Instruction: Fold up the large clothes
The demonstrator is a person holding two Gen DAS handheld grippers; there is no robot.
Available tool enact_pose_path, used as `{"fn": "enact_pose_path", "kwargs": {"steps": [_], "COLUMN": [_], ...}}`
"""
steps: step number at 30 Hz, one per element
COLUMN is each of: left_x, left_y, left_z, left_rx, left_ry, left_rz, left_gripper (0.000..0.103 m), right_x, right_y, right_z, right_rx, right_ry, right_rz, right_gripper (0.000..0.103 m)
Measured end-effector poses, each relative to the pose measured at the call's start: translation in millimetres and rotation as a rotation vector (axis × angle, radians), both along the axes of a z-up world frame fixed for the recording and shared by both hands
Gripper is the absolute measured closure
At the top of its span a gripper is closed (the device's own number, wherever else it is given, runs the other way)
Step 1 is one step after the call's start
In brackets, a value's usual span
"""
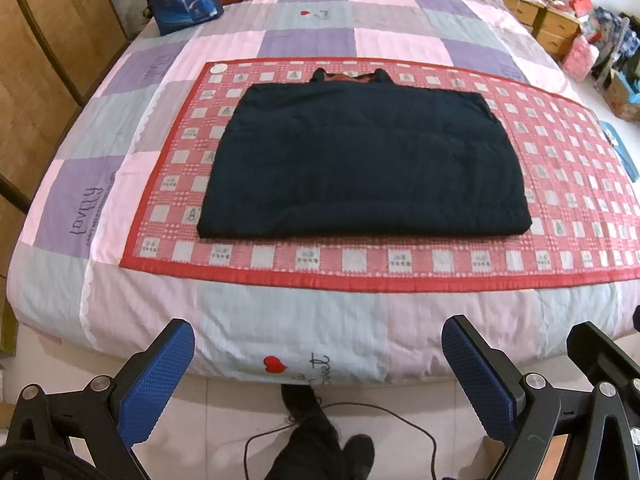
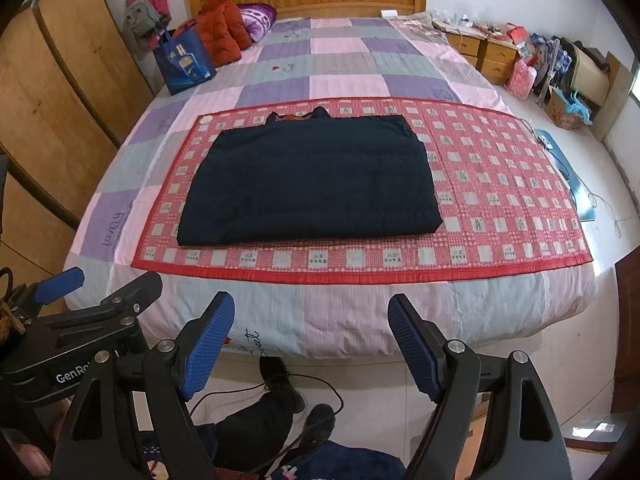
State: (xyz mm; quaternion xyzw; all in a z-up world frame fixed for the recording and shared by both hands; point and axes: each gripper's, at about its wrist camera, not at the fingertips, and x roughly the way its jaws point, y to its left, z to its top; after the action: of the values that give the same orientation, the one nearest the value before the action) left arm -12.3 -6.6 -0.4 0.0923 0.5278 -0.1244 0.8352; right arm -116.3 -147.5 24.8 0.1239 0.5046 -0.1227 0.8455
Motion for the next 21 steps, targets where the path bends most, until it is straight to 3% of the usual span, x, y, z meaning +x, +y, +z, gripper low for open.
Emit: {"fn": "enact_pose_path", "kwargs": {"steps": [21], "left_x": [-2.4], "left_y": [-4.2], "left_z": [1.8], "left_rx": [0.008], "left_ry": [-0.021], "left_rz": [-0.014], "left_gripper": [0.001], "right_x": [-4.3], "right_y": [-5.7], "right_z": [-5.5], "right_rx": [0.007], "right_ry": [-0.004], "right_rz": [0.000], "right_gripper": [0.021]}}
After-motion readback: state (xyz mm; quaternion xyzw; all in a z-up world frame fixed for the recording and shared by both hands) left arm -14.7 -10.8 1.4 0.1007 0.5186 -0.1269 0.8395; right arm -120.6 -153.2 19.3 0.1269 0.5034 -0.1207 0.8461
